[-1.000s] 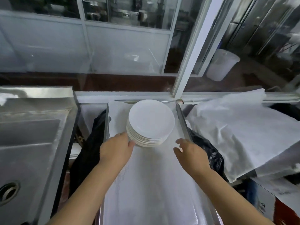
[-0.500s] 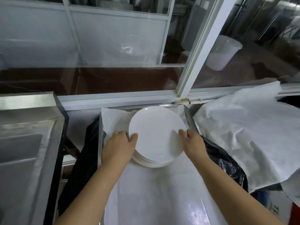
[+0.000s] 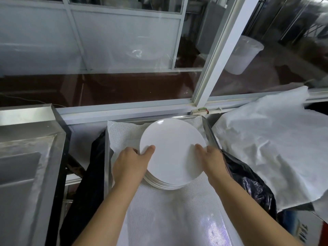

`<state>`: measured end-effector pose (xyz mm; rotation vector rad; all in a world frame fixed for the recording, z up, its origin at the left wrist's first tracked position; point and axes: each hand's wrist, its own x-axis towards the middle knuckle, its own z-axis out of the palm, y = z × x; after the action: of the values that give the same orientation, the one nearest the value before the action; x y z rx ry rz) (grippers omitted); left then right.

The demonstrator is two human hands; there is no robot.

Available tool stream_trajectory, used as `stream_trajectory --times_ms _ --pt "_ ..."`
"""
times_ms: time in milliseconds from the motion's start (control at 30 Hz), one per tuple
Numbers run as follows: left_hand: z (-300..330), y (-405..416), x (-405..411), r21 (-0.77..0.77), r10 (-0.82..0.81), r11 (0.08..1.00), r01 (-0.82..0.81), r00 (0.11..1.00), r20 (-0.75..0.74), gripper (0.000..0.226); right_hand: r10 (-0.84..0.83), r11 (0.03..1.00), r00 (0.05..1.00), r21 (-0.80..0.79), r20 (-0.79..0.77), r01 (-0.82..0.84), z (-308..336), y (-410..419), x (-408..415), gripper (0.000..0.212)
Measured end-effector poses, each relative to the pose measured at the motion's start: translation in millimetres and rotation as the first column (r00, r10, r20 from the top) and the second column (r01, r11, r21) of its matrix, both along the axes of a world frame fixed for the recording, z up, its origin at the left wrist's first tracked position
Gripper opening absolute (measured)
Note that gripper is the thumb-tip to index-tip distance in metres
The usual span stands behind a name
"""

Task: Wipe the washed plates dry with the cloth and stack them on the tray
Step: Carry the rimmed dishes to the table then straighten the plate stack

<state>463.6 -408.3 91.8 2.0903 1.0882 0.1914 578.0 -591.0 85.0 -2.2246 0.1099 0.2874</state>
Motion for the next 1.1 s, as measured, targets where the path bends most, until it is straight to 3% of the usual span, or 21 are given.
stream_trajectory --times_ms 200,467,867,1100 --pt "-6 -1 2 -0.161 0.037 0.986 -0.037 0.999 -0.005 0.051 -0.050 0.992 0.998 0.112 -0.024 0.053 -1 2 -2 0.028" --pt "-6 -5 1 -0.208 0.076 0.976 -0.066 0.996 0.042 0.044 -0.030 0.996 0.999 0.085 -0.019 0.032 3 5 1 0.023" --pt "7 -8 0 0.071 -0.028 0.997 0.032 0.998 -0.051 0.052 -0.056 0.989 0.998 0.141 0.032 0.051 2 5 -9 0.025" --pt "10 -11 -3 0.090 -0.041 0.995 0.045 0.998 -0.040 0.047 -0.065 0.987 0.994 0.151 0.088 0.051 0 3 -17 0.022"
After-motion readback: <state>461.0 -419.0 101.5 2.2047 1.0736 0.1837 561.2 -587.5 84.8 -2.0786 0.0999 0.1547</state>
